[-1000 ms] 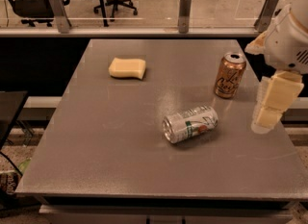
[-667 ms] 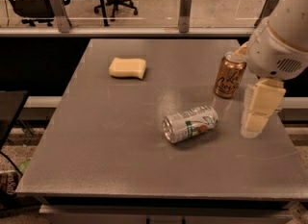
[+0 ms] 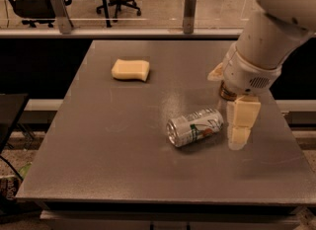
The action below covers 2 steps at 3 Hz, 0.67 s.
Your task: Place 7up can upright
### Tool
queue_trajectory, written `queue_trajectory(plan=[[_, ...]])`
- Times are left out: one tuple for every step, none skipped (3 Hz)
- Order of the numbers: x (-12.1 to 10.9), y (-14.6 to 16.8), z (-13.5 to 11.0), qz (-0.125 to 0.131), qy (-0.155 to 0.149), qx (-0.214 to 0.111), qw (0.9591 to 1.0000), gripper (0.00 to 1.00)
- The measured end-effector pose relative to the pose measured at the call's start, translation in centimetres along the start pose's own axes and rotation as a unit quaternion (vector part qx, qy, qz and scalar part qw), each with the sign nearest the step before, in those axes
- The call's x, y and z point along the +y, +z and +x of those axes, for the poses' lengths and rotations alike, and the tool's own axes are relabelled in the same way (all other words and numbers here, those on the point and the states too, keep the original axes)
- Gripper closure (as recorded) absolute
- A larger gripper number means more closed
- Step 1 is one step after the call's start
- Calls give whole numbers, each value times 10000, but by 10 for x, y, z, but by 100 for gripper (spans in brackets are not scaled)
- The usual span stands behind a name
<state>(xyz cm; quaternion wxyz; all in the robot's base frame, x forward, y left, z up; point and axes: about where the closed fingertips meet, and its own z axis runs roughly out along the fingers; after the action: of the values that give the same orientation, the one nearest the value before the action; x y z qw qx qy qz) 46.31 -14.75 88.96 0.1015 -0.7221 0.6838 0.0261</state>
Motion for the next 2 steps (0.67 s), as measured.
queue_trajectory(plan=[[-1, 18, -8, -145, -260, 22, 9996, 0], [3, 34, -20, -311, -553, 23, 9980, 0]])
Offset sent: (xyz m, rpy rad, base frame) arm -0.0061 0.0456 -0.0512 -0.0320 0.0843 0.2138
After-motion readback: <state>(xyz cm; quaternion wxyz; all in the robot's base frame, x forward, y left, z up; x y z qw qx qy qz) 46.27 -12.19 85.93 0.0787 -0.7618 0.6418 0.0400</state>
